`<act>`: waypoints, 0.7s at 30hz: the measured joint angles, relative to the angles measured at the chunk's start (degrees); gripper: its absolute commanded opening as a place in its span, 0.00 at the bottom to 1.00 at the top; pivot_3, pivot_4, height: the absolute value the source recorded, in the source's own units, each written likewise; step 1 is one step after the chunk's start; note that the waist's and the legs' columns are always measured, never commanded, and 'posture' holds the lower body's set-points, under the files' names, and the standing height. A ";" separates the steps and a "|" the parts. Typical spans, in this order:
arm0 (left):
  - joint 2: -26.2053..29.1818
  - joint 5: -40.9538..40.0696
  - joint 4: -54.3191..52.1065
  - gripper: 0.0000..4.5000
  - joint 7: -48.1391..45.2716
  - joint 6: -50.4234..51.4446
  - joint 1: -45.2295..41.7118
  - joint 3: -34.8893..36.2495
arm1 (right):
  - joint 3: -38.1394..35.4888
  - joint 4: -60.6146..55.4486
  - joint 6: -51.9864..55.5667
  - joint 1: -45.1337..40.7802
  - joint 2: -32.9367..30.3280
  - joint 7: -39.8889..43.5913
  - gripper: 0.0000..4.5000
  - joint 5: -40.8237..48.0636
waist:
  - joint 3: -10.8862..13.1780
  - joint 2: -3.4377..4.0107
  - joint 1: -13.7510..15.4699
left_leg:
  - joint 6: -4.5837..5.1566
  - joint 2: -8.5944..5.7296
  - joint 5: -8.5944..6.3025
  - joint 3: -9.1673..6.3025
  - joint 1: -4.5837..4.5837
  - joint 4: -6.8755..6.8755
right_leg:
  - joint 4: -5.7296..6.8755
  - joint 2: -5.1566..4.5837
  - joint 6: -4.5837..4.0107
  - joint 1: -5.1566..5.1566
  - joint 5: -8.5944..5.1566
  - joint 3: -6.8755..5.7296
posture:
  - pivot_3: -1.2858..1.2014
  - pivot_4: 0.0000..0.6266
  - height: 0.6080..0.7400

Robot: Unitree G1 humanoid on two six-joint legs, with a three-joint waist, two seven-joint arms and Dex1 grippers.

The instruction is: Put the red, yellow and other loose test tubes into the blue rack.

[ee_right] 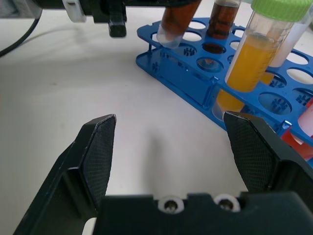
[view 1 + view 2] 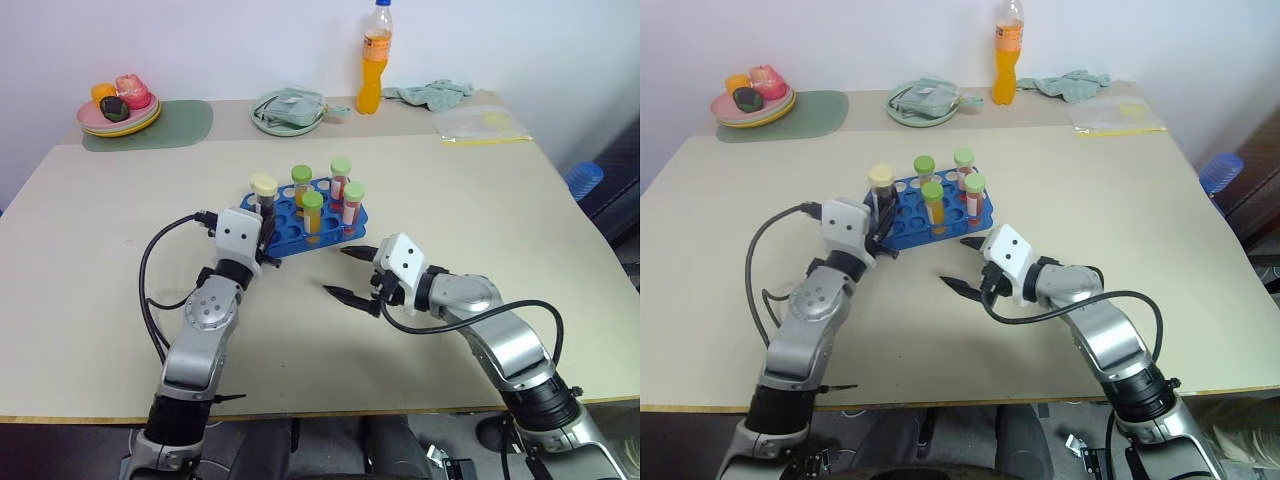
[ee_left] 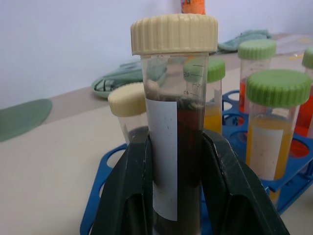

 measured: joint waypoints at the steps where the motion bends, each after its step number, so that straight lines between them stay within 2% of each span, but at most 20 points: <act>1: -0.04 -0.16 0.32 0.18 -0.50 -0.07 -0.34 0.16 | 0.00 0.00 0.00 0.00 0.07 -0.09 0.86 -0.05 | 0.00 0.00 -0.01 | 0.00 0.00 0.00 0.00 0.00 0.00 | 0.00 0.00 0.00 0.00 0.00 0.00 | 0.52 0.24 1.00; 19: -3.58 -1.24 10.53 0.18 -3.67 -8.15 -2.47 0.91 | 0.46 -0.02 0.00 0.01 0.56 -0.51 0.86 -1.05 | 0.00 0.00 0.06 | 0.00 -0.01 0.00 -0.03 0.04 0.01 | -0.02 0.00 0.00 0.07 0.00 -0.03 | 0.52 0.24 1.00; 21: -3.68 -1.26 11.13 0.40 -3.81 -8.92 -2.39 0.91 | 0.46 -0.02 0.00 0.01 0.57 -0.51 0.86 -1.05 | 0.00 0.00 0.09 | 0.00 -0.01 0.00 -0.03 0.04 0.02 | -0.02 0.00 0.00 0.08 0.00 -0.02 | 0.52 0.24 1.00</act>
